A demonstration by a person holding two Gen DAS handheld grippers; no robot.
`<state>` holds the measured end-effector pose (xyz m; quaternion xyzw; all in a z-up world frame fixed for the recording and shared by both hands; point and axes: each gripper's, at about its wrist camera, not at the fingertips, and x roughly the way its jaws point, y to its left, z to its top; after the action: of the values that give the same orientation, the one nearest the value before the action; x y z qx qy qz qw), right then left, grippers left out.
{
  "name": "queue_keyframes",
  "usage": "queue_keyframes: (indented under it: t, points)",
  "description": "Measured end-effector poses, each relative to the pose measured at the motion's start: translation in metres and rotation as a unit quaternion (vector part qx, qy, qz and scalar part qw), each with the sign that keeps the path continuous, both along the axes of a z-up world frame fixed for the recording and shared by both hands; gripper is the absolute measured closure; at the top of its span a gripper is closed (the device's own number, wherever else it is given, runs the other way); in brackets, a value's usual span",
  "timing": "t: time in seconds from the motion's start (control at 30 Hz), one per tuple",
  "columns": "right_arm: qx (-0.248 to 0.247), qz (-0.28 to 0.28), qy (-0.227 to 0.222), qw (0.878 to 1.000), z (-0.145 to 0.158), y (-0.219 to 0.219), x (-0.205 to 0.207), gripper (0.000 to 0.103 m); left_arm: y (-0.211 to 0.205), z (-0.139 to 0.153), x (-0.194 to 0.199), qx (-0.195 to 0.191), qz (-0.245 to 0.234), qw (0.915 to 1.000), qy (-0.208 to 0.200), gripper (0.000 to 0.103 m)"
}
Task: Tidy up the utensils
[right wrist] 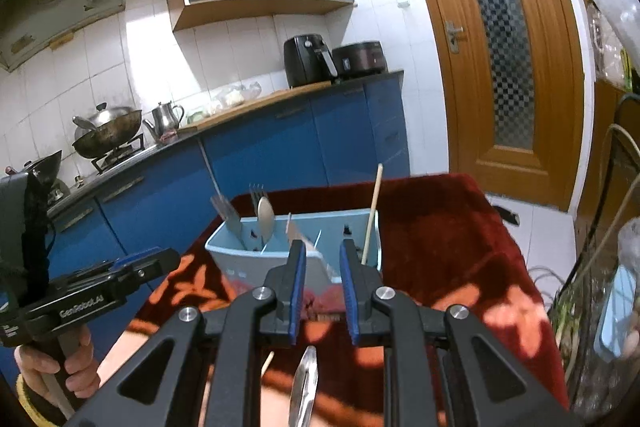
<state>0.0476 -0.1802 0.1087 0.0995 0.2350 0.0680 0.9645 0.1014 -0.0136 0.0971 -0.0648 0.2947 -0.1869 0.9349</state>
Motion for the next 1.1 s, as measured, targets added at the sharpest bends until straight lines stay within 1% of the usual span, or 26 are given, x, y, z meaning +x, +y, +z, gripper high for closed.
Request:
queue_keyframes:
  t: [0.23,0.4,0.6,0.97,1.1]
  points:
    - [0.008,0.007,0.039,0.999,-0.013,0.001,-0.019,0.083,0.001,-0.015,-0.017,0.011,0.001,0.9995,0.03,0.07]
    - [0.012,0.013,0.074,0.997,-0.033,0.004,-0.029,0.083,-0.001,-0.032,-0.023,0.012,-0.005,0.9981,0.06,0.07]
    - [0.02,0.009,0.1,0.995,-0.052,0.002,-0.039,0.082,-0.007,-0.052,-0.028,0.026,-0.01,0.9955,0.091,0.07]
    - [0.033,0.0,0.138,0.99,-0.083,-0.004,-0.047,0.079,-0.024,-0.08,-0.02,0.059,-0.024,0.9897,0.129,0.07]
    - [0.036,-0.005,0.15,0.988,-0.093,-0.009,-0.045,0.079,-0.031,-0.086,-0.016,0.071,-0.029,0.9882,0.133,0.07]
